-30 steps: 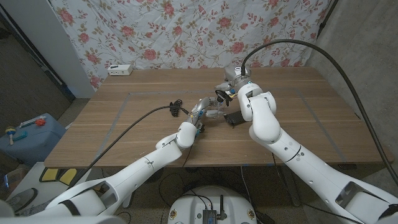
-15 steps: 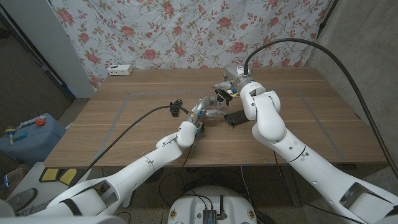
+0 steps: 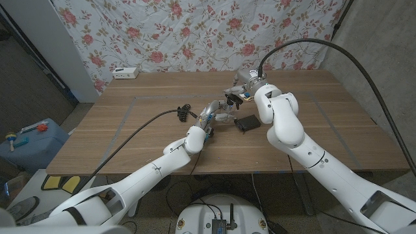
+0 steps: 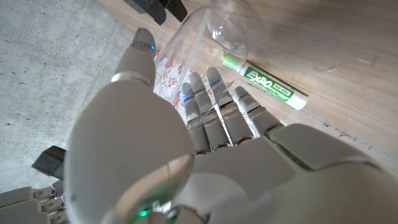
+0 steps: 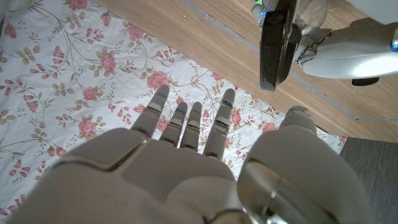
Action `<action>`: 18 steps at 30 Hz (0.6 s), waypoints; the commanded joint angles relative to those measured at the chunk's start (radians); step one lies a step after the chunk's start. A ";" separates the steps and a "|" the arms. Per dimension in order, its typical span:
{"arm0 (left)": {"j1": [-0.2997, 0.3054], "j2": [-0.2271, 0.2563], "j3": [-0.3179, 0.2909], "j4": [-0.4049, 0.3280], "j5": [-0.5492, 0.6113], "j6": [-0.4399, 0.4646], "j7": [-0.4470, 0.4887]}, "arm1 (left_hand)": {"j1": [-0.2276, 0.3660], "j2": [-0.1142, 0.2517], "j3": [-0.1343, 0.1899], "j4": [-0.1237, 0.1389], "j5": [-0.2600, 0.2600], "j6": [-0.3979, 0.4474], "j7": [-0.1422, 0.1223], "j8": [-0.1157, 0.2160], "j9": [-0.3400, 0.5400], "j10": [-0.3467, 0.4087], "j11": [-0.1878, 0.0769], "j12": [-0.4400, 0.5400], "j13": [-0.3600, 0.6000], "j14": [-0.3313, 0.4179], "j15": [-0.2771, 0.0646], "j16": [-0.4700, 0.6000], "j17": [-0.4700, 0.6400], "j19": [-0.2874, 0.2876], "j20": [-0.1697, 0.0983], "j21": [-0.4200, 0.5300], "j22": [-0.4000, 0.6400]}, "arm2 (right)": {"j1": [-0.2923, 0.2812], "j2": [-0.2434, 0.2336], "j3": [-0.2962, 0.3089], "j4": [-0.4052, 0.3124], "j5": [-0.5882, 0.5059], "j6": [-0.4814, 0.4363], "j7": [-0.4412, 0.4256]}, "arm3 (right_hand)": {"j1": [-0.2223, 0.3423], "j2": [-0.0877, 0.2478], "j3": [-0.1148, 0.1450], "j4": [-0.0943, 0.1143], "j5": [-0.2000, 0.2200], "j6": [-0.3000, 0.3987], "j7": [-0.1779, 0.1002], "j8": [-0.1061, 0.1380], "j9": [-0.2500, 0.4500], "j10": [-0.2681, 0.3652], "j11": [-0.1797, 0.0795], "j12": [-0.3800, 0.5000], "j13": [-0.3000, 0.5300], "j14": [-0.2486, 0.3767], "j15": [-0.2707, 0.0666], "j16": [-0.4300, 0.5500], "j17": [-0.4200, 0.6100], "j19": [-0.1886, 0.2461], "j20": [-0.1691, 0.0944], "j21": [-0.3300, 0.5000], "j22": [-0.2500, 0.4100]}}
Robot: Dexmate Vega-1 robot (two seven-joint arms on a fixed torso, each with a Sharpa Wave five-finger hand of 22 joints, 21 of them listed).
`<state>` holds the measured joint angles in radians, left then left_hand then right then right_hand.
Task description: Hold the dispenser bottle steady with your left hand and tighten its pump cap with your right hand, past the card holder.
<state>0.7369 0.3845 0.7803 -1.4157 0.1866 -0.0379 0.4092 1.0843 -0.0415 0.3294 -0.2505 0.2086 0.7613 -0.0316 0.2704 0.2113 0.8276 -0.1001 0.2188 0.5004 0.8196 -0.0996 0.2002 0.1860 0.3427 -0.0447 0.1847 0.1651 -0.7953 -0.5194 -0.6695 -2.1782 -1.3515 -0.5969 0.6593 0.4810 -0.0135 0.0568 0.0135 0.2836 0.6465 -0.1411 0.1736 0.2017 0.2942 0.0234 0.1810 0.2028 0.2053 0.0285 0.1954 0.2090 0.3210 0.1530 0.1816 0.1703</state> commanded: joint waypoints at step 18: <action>0.005 0.008 0.001 -0.019 0.002 0.012 -0.008 | -0.078 0.151 0.095 0.101 0.007 0.164 -0.028 0.010 0.006 0.010 -0.008 -0.001 0.000 0.001 -0.051 0.003 0.001 -0.005 -0.059 0.003 0.002 | 0.020 -0.027 -0.008 -0.049 -0.026 -0.012 0.165 | 0.056 0.007 0.016 -0.043 0.019 -0.130 -0.006 0.004 0.004 -0.098 0.002 -0.002 0.005 -0.074 0.021 -0.008 -0.001 -0.040 0.006 0.001 0.001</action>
<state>0.7384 0.3890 0.7813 -1.4293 0.1893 -0.0283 0.4065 1.0843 -0.0415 0.3253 -0.2464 0.2086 0.7613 -0.0317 0.2738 0.2113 0.8276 -0.1002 0.2181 0.5006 0.8196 -0.0996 0.2002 0.1862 0.3427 -0.0447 0.1847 0.1651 -0.7836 -0.5496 -0.6677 -2.2137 -1.3364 -0.5989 0.7403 0.5220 -0.0077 0.0676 -0.0196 0.2979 0.5247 -0.1464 0.1737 0.2027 0.2042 0.0301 0.1810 0.2027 0.1410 0.0475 0.1878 0.2091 0.2881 0.1608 0.1816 0.1674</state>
